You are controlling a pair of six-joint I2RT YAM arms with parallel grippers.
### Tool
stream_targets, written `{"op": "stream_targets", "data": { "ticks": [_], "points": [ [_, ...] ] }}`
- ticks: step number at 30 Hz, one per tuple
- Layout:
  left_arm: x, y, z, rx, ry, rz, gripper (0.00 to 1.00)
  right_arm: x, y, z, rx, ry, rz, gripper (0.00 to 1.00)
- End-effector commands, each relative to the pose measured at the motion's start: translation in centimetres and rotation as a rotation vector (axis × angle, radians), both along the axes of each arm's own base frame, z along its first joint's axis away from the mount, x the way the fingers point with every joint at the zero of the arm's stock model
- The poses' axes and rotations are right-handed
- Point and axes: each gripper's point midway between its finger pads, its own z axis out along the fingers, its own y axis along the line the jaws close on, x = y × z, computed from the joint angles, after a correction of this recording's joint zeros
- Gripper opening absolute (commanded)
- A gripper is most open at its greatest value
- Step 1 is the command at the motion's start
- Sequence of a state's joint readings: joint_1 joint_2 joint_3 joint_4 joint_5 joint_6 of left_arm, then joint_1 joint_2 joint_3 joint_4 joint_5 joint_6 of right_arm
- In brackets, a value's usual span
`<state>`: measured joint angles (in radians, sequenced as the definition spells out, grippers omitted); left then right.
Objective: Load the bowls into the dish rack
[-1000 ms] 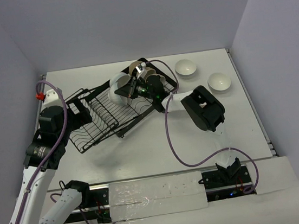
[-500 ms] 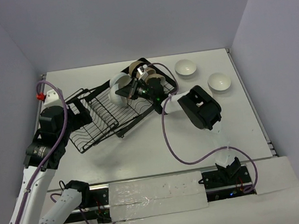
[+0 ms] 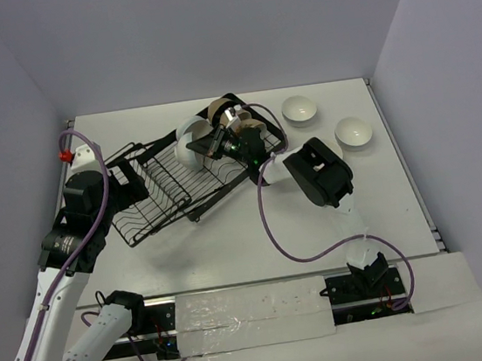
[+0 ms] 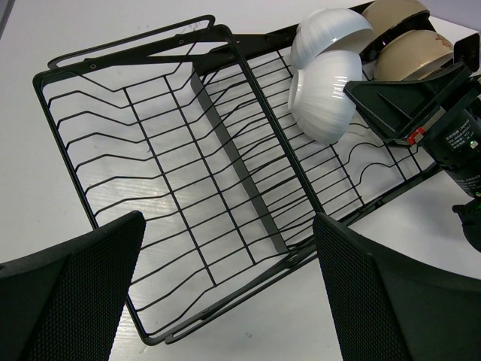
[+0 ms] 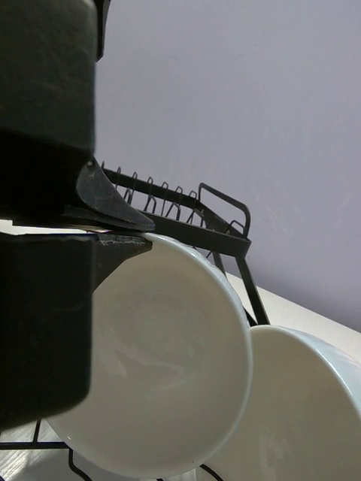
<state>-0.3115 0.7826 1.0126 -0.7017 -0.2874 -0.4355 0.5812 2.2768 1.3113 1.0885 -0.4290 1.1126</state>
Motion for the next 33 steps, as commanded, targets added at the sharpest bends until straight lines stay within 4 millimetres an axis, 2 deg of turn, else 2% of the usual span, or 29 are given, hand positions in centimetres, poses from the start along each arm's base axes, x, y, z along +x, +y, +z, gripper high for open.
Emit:
{"op": "stream_targets", "data": {
  "ticks": [1,8,17,18,19,20,27,33],
  "points": [
    [0.2,0.1,1.9,-0.016,-0.048,0.014,0.99,1.3,-0.5,2.1,0.059,-0.047,-0.055,0.0],
    [0.2,0.2,1.8,-0.014,-0.044,0.018,0.99,1.7,-2.2,1.2,0.048,-0.004,-0.158,0.01],
    [0.1,0.2,1.8,-0.02,-0.047,0.019,0.99,1.8,-3.3,0.4,0.04,0.041,-0.216,0.1],
    [0.1,0.1,1.9,-0.021,-0.048,0.018,0.99,1.6,-3.2,0.3,0.039,0.041,-0.205,0.1],
    [0.1,0.1,1.9,-0.021,-0.048,0.017,0.99,1.7,-2.9,0.4,0.041,0.037,-0.196,0.03],
    [0.0,0.2,1.9,-0.019,-0.048,0.018,0.99,1.6,-2.7,0.4,0.039,0.028,-0.184,0.0],
    [-0.1,0.3,2.0,-0.02,-0.05,0.022,0.99,1.2,-1.3,2.3,0.076,-0.016,-0.114,0.0],
    [-0.1,0.2,2.0,-0.021,-0.05,0.019,0.99,1.2,-0.8,1.7,0.099,0.003,-0.093,0.0]
  ]
}}
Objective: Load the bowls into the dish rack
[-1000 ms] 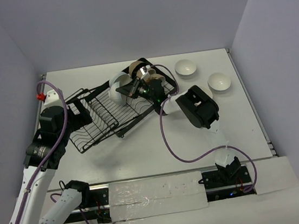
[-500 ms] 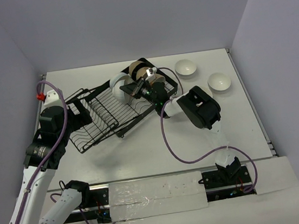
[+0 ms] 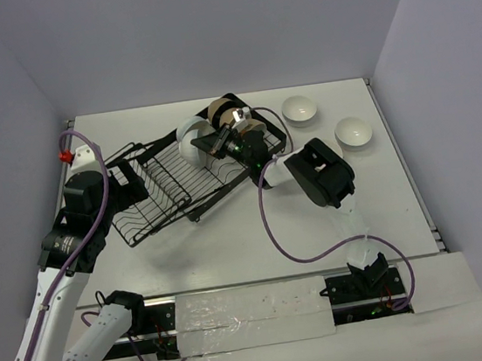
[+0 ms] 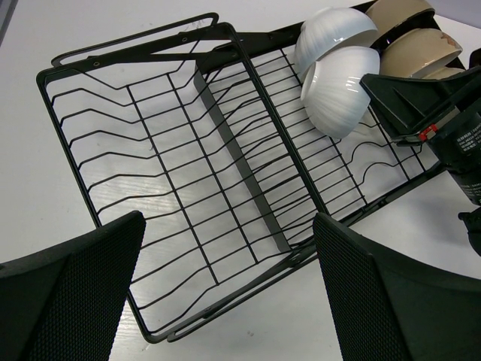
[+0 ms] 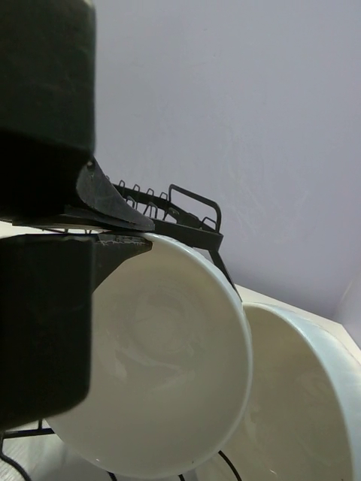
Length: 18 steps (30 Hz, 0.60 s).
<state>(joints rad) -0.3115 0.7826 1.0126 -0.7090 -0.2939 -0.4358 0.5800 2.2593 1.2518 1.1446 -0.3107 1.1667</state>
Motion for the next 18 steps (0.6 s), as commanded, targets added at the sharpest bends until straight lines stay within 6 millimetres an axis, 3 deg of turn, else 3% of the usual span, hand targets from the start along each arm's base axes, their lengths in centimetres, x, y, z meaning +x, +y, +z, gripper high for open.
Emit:
{"op": "stream_targets", "data": {
  "ticks": [1,11,18],
  "points": [
    [0.0,0.1,2.1,-0.022,-0.055,0.015,0.99,0.1,0.9,1.4,0.053,-0.032,0.032,0.0],
    [-0.2,0.3,2.3,-0.017,-0.056,0.018,0.99,0.6,0.6,0.7,0.061,-0.006,-0.002,0.0],
    [-0.1,0.3,2.3,-0.017,-0.056,0.018,0.99,0.4,-1.1,-1.7,0.051,0.082,-0.083,0.0]
  ]
}}
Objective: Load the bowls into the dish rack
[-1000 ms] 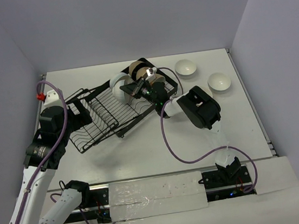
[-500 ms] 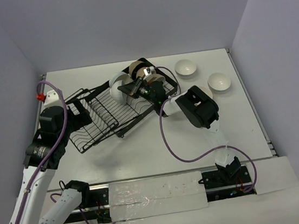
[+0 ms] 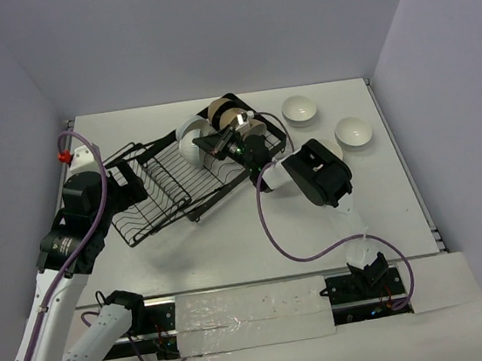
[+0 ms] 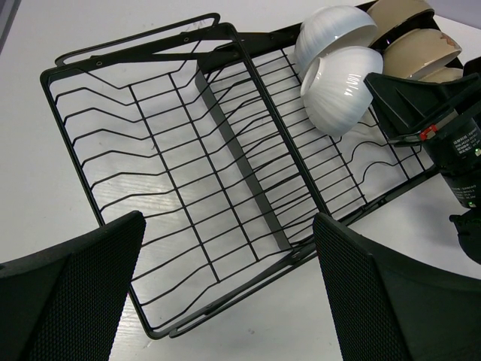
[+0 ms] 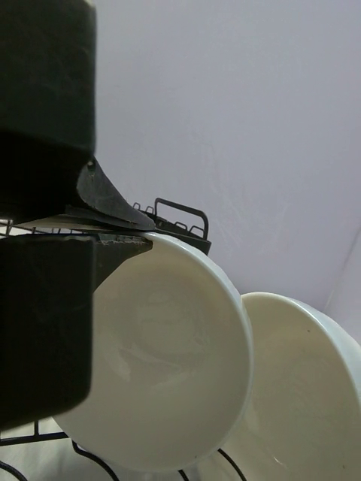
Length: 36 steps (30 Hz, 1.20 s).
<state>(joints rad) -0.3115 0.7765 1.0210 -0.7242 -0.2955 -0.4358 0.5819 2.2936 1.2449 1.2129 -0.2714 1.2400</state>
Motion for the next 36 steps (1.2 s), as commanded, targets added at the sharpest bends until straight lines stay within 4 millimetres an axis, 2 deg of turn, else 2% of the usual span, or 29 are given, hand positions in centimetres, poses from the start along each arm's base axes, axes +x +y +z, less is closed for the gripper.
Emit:
{"op": "stream_targets", "data": {
  "ticks": [1,10,19,23,27,30,31,33,34,36],
  "points": [
    [0.1,0.1,2.1,-0.021,-0.057,0.016,0.99,0.2,-1.0,-1.4,-0.018,0.054,-0.064,0.0],
    [0.0,0.2,2.1,-0.021,-0.059,0.016,0.99,0.2,-2.2,-2.7,-0.026,0.114,-0.122,0.11],
    [0.0,0.0,2.0,-0.029,-0.054,0.015,0.99,0.0,-2.9,-2.7,-0.048,0.118,-0.159,0.27],
    [0.1,0.0,2.0,-0.028,-0.055,0.013,0.99,0.0,-3.2,-2.6,-0.059,0.116,-0.173,0.27],
    [0.1,0.0,2.1,-0.034,-0.056,0.013,0.99,-0.1,-3.2,-2.1,-0.066,0.098,-0.172,0.33],
    [0.0,-0.1,2.1,-0.037,-0.056,0.013,0.99,-0.5,-2.9,-1.4,-0.102,0.061,-0.153,0.42],
    [0.0,-0.1,2.1,-0.039,-0.056,0.012,0.99,-0.9,-2.8,-0.5,-0.107,0.039,-0.144,0.43],
    [0.1,-0.2,2.1,-0.044,-0.059,0.012,0.99,-1.4,-2.7,-0.2,-0.15,0.014,-0.136,0.47],
    [0.1,-0.2,2.1,-0.047,-0.06,0.01,0.99,-1.8,-3.0,0.9,-0.157,-0.008,-0.139,0.49],
    [0.2,-0.3,2.2,-0.052,-0.062,0.007,0.99,-2.3,-3.4,1.0,-0.232,-0.03,-0.138,0.53]
  ]
}}
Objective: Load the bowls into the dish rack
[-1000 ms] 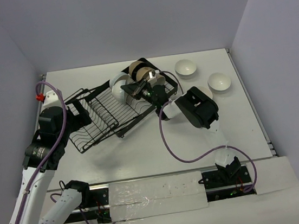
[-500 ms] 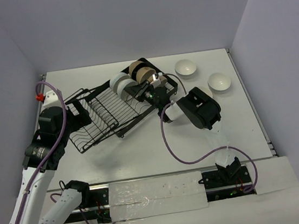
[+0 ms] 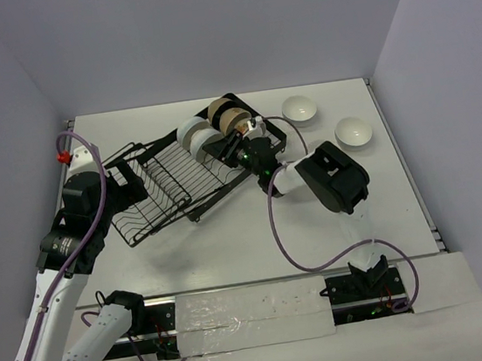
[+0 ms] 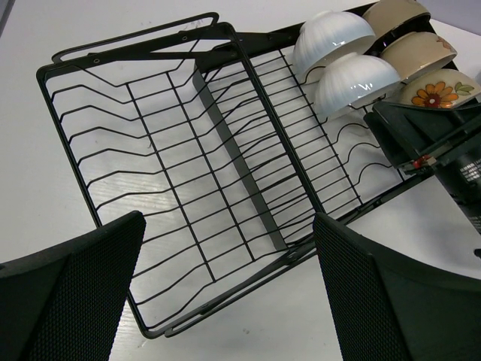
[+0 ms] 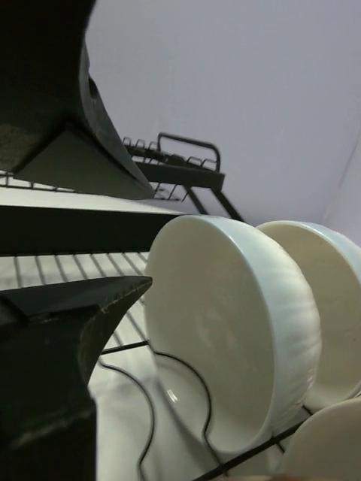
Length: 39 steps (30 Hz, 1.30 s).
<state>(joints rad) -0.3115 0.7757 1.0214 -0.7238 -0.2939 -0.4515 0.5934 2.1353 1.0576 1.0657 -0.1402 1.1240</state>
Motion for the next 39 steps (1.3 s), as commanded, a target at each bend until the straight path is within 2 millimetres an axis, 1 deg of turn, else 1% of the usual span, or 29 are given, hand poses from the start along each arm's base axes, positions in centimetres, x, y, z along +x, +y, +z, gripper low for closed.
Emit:
{"op": "stream_targets", "data": {
  "ticks": [1,3,4,6,7,8,9,11,12,13,14,15,16,17,18,19,20,22,23,25,26,27,28,29,30,32,34,35,39],
  "points": [
    [0.2,-0.3,2.2,-0.04,-0.062,0.0,0.99,-1.3,-0.7,4.2,-0.102,-0.091,0.006,0.54],
    [0.3,-0.4,2.3,-0.044,-0.07,-0.003,0.99,-1.9,-1.2,4.6,-0.201,-0.116,0.016,0.56],
    [0.3,-0.5,2.3,-0.045,-0.071,-0.008,0.99,-2.5,-1.8,5.1,-0.26,-0.102,0.023,0.56],
    [0.5,-0.6,2.6,-0.049,-0.079,-0.01,0.99,-3.0,-3.1,5.5,-0.39,-0.135,0.02,0.59],
    [0.6,-0.6,2.6,-0.05,-0.081,-0.011,0.99,-3.7,-4.3,6.4,-0.456,-0.124,0.013,0.59],
    [0.6,-0.7,2.6,-0.051,-0.082,-0.012,0.99,-3.6,-5.6,6.9,-0.545,-0.163,-0.013,0.62],
    [0.7,-0.7,2.8,-0.053,-0.09,-0.014,0.99,-4.1,-7.1,8.0,-0.6,-0.153,-0.026,0.62],
    [0.9,-0.8,3.0,-0.057,-0.099,-0.014,0.99,-4.0,-9.6,9.1,-0.706,-0.181,-0.062,0.63],
    [1.0,-0.9,3.1,-0.059,-0.102,-0.016,0.99,-4.2,-10.8,11.0,-0.723,-0.203,-0.09,0.64],
    [1.0,-1.0,3.1,-0.065,-0.104,-0.019,0.99,-4.1,-13.2,10.1,-0.801,-0.161,-0.103,0.64],
    [1.1,-1.0,3.1,-0.064,-0.104,-0.023,0.99,-3.8,-15.1,10.5,-0.843,-0.144,-0.149,0.65],
    [1.2,-1.1,3.2,-0.069,-0.112,-0.024,0.99,-3.7,-16.6,11.6,-0.867,-0.14,-0.178,0.65],
    [1.2,-1.1,3.2,-0.071,-0.112,-0.023,0.99,-3.5,-20.1,10.6,-0.939,-0.07,-0.211,0.65],
    [1.2,-1.2,3.1,-0.072,-0.112,-0.027,0.99,-3.5,-22.3,11.1,-0.961,-0.051,-0.257,0.65],
    [1.3,-1.3,3.1,-0.074,-0.114,-0.03,0.99,-3.8,-24.3,10.3,-0.998,-0.003,-0.272,0.65],
    [1.3,-1.3,3.0,-0.075,-0.117,-0.03,0.99,-3.7,-26.1,10.2,-1.038,0.012,-0.288,0.65],
    [1.3,-1.3,2.9,-0.076,-0.118,-0.032,0.99,-3.3,-29.4,9.9,-1.067,0.062,-0.342,0.65],
    [1.4,-1.5,2.7,-0.079,-0.119,-0.037,0.99,-3.4,-32.5,8.5,-1.125,0.157,-0.338,0.65],
    [1.5,-1.6,2.5,-0.078,-0.116,-0.041,0.99,-3.1,-35.0,8.1,-1.129,0.204,-0.369,0.65],
    [1.6,-1.7,2.3,-0.081,-0.116,-0.048,0.99,-2.4,-36.4,7.0,-1.131,0.243,-0.335,0.65],
    [1.7,-1.8,2.1,-0.08,-0.113,-0.051,0.99,-1.6,-38.3,7.5,-1.12,0.264,-0.371,0.65],
    [1.8,-1.9,2.1,-0.08,-0.112,-0.054,0.99,-1.3,-39.1,5.5,-1.122,0.335,-0.339,0.65],
    [1.8,-1.9,2.0,-0.078,-0.111,-0.057,0.99,-0.8,-39.3,5.1,-1.111,0.347,-0.315,0.65],
    [1.9,-1.9,1.8,-0.076,-0.107,-0.056,0.99,0.1,-39.9,5.5,-1.111,0.347,-0.325,0.65],
    [2.0,-1.9,1.9,-0.073,-0.11,-0.055,0.99,0.5,-40.7,4.0,-1.116,0.388,-0.317,0.65],
    [2.1,-1.8,1.7,-0.068,-0.103,-0.048,0.99,1.7,-40.9,2.9,-1.109,0.401,-0.293,0.64],
    [2.2,-1.7,1.8,-0.062,-0.106,-0.043,0.99,2.2,-41.8,2.0,-1.093,0.431,-0.295,0.63],
    [2.3,-1.7,1.8,-0.063,-0.103,-0.042,0.99,2.7,-41.9,1.1,-1.086,0.449,-0.282,0.62],
    [2.3,-1.4,1.6,-0.049,-0.092,-0.026,0.99,3.2,-42.4,-1.1,-1.091,0.501,-0.257,0.58]
  ]
}}
